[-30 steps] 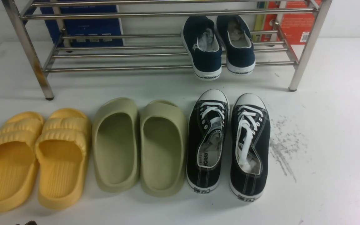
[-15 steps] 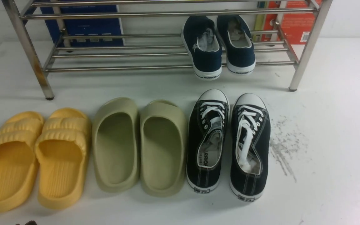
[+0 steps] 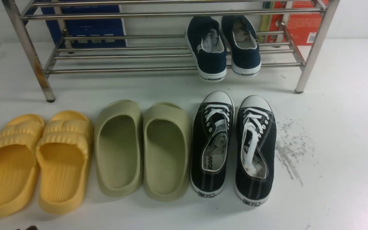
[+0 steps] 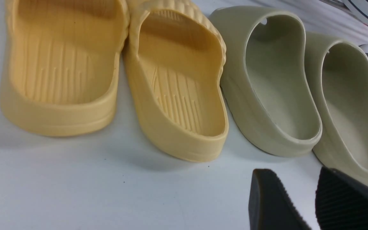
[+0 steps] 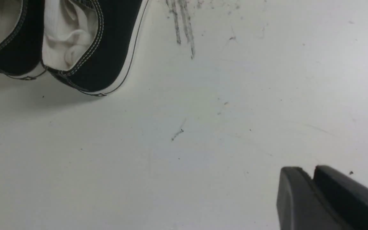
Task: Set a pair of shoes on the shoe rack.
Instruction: Use the right arm to grab the shoe closest to it
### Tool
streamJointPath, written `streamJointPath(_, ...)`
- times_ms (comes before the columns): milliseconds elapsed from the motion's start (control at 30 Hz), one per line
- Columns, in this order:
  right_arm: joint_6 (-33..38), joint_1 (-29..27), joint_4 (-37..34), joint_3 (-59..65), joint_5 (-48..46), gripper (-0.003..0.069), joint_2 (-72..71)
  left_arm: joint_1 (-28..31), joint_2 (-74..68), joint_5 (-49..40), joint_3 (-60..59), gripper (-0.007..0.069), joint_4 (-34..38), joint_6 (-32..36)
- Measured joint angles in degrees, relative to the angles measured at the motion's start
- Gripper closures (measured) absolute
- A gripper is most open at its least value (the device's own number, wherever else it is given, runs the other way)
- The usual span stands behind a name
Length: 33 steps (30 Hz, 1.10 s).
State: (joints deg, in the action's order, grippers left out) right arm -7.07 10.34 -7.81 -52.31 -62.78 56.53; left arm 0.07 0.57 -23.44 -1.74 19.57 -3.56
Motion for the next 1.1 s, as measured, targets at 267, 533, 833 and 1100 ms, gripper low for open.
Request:
streamJointPath(267, -4.52, 18.11, 1.95, -8.99, 2.88, 0.0525, 18.67, 0.0, 0.0, 0.0, 0.0, 0.0386, 0.0, 0.0)
streamJointPath(533, -18.32, 22.46, 7.34, -10.89, 12.8, 0.0246, 30.61, 0.0, 0.0, 0.0, 0.0, 0.0386, 0.0, 0.0)
streamJointPath(833, -21.5, 21.74, 8.32, -11.01, 20.57, 0.012, 40.47, 0.0, 0.0, 0.0, 0.0, 0.0386, 0.0, 0.0)
streamJointPath(1100, -22.68, 21.13, 8.73, -11.46, 23.55, 0.0397, 44.82, 0.0, 0.0, 0.0, 0.0, 0.0386, 0.0, 0.0)
